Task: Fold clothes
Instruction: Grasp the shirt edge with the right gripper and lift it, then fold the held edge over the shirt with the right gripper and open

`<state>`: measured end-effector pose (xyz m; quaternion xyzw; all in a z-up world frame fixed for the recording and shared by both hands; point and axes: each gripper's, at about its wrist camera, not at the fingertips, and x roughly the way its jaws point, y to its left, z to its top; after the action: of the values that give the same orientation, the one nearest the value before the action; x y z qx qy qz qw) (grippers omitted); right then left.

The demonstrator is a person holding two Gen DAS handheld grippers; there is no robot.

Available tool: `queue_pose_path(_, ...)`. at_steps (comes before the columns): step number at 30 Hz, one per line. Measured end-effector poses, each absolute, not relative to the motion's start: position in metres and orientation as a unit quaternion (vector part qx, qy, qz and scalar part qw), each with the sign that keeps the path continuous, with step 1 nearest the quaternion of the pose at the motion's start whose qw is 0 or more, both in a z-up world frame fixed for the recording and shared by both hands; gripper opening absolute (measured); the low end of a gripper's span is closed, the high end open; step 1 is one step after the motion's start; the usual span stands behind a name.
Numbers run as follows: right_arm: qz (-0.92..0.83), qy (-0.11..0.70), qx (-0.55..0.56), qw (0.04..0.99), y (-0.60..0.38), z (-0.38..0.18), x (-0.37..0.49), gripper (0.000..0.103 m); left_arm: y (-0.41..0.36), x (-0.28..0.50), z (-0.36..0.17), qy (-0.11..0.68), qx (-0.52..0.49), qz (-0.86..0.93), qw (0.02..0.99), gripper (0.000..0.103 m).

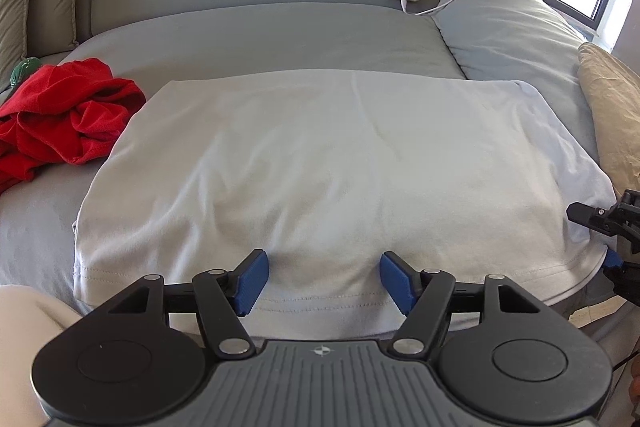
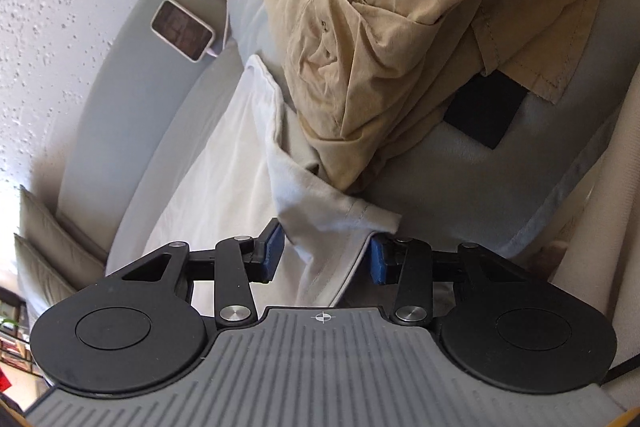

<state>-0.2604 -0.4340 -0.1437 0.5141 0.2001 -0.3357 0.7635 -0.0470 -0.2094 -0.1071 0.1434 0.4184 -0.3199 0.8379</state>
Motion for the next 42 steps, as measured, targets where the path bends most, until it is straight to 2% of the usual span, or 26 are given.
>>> queue_pose_path(5, -0.339, 0.184, 0.494, 0.779, -0.437, -0.154, -0.255, 0.048, -0.21, -0.047, -0.107, 0.42, 0.142, -0.322, 0.837, 0.066)
queue_pose_path(7, -0.343, 0.182, 0.491, 0.78, -0.44, -0.157, -0.256, 0.04, -0.21, -0.047, -0.108, 0.419, 0.143, -0.323, 0.836, 0.066)
queue_pose_path(9, -0.345, 0.186, 0.493, 0.777, -0.442, -0.156, -0.258, 0.021, -0.21, -0.047, -0.108, 0.42, 0.143, -0.324, 0.835, 0.066)
queue_pose_path(10, -0.343, 0.189, 0.493, 0.777, -0.443, -0.154, -0.259, 0.015, -0.209, -0.046, -0.108, 0.42, 0.143, -0.325, 0.835, 0.066)
queue_pose_path(12, -0.341, 0.199, 0.485, 0.78, -0.442, -0.144, -0.256, 0.008, -0.21, -0.047, -0.107, 0.422, 0.147, -0.325, 0.833, 0.066)
queue_pose_path(21, -0.357, 0.265, 0.288, 0.848, -0.402, -0.057, -0.181, 0.006, -0.205, -0.038, -0.092, 0.44, 0.137, -0.317, 0.829, 0.063)
queue_pose_path(28, -0.287, 0.286, 0.126, 0.906, -0.327, -0.026, -0.111, 0.006, -0.131, 0.003, -0.049, 0.416, 0.053, -0.247, 0.874, 0.064)
queue_pose_path(33, -0.179, 0.3, 0.073, 0.934, -0.256, -0.033, -0.055, 0.006, -0.074, 0.03, -0.034, 0.405, 0.007, -0.171, 0.898, 0.064)
queue_pose_path(38, -0.111, 0.392, 0.033, 0.912, -0.202, -0.087, -0.013, 0.006, -0.041, 0.041, -0.037, 0.417, -0.024, -0.141, 0.898, 0.064)
queue_pose_path(42, -0.125, 0.382, 0.06, 0.914, -0.201, -0.089, -0.017, 0.006, -0.024, 0.043, -0.041, 0.421, -0.049, -0.127, 0.897, 0.064)
